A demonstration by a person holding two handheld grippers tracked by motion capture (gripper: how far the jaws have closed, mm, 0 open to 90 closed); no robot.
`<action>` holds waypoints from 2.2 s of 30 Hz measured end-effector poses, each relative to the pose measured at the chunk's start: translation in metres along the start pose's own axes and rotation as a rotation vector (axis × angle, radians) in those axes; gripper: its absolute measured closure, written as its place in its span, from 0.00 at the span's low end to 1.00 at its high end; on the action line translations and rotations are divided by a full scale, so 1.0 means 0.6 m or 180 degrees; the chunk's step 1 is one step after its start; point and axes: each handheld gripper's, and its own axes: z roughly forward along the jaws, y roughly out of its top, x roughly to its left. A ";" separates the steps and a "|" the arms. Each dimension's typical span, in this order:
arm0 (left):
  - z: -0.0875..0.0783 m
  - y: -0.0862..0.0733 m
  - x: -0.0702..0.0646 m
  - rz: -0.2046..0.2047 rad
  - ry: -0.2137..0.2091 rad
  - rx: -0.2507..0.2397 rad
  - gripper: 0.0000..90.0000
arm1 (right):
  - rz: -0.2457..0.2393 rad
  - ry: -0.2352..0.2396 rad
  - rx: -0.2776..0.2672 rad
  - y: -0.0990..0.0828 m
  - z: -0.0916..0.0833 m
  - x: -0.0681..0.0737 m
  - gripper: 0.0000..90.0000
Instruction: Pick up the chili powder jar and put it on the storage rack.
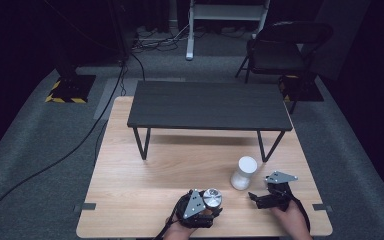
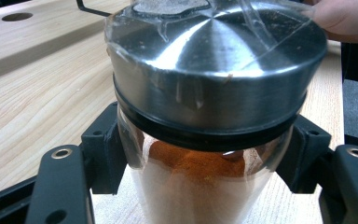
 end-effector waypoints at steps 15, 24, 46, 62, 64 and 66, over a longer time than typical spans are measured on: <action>-0.001 -0.002 0.011 -0.0155 -0.0062 -0.0029 0.33 | 0.0003 0.0000 0.0001 0.001 0.000 0.000 0.00; -0.024 0.012 0.032 -0.0424 0.0081 -0.0072 0.33 | 0.0008 0.0000 0.0001 0.001 0.001 0.000 0.00; -0.125 0.218 0.109 -0.0227 0.0697 -0.0374 0.33 | 0.0007 -0.0001 0.0000 0.001 0.001 0.000 0.00; -0.116 0.341 0.163 -0.0158 0.1058 -0.0433 0.33 | -0.0002 0.0010 -0.0005 0.002 0.002 -0.001 0.00; -0.109 0.345 0.167 -0.0202 0.1093 -0.0431 0.33 | -0.0007 0.0013 -0.0004 0.002 0.002 -0.001 0.00; -0.102 0.348 0.171 -0.0215 0.1121 -0.0422 0.33 | -0.0007 0.0013 -0.0004 0.002 0.002 -0.001 0.00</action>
